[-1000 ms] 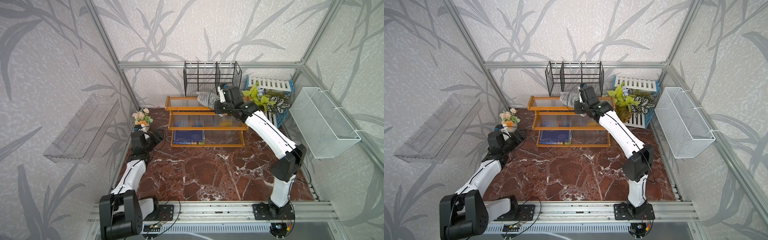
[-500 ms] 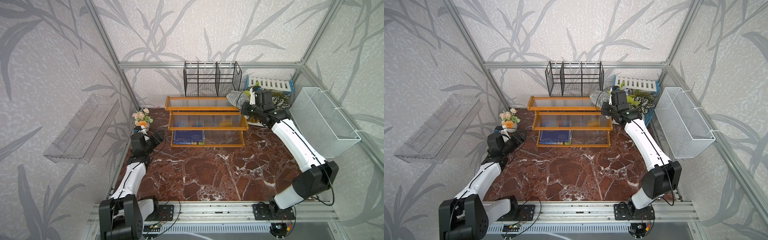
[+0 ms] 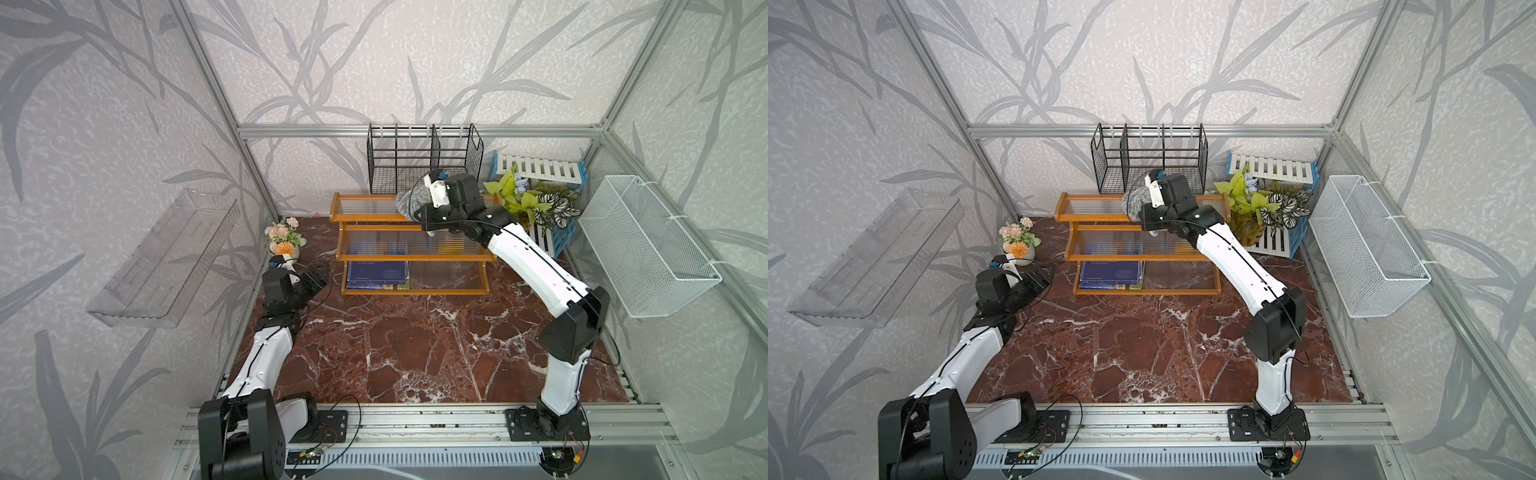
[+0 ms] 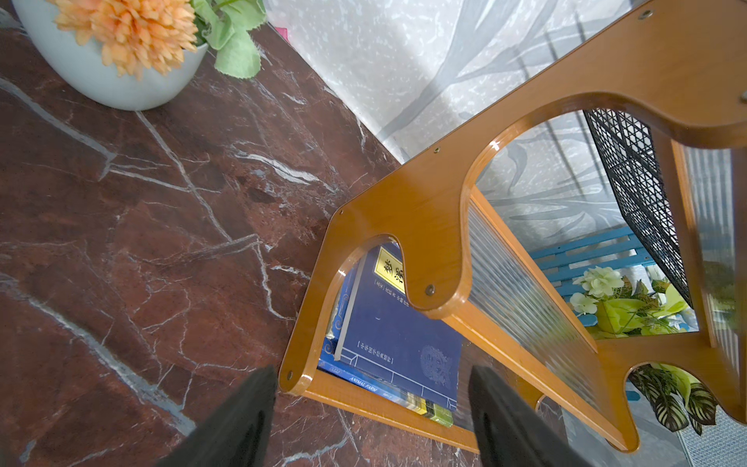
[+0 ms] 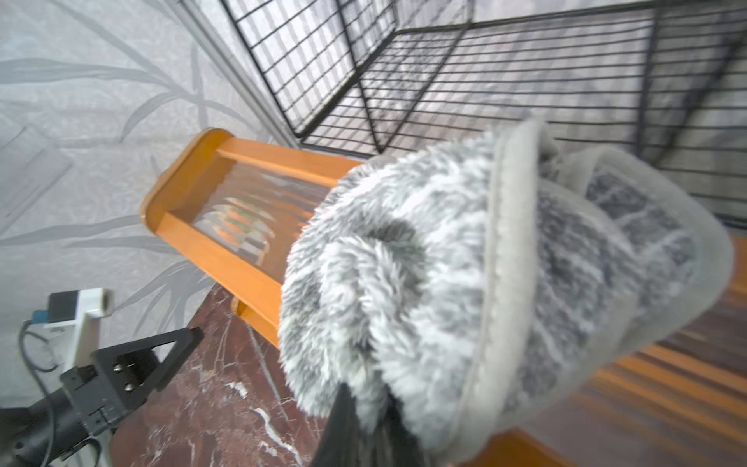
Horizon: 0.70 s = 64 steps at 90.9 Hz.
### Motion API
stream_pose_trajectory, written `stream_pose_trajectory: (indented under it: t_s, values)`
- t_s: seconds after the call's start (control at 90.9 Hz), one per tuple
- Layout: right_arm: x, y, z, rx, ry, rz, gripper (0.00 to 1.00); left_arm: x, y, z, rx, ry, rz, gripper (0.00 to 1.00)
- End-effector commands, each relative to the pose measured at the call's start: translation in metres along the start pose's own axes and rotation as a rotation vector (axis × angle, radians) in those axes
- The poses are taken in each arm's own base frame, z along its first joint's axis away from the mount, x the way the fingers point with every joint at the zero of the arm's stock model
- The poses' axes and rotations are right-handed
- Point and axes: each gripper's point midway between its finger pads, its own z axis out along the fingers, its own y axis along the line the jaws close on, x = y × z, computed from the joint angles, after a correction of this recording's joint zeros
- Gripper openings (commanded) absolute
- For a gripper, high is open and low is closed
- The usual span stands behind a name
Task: Wipe the bookshelf clean with a cloth
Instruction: Wipe the dust from the shelf.
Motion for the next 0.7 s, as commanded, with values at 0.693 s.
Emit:
stream_pose_trajectory:
  t_s: [0.693]
  values:
    - [0.014, 0.15, 0.042, -0.569, 0.138, -0.034, 0.0, 0.012, -0.007, -0.001, 0.053, 0.024, 0.002, 0.79]
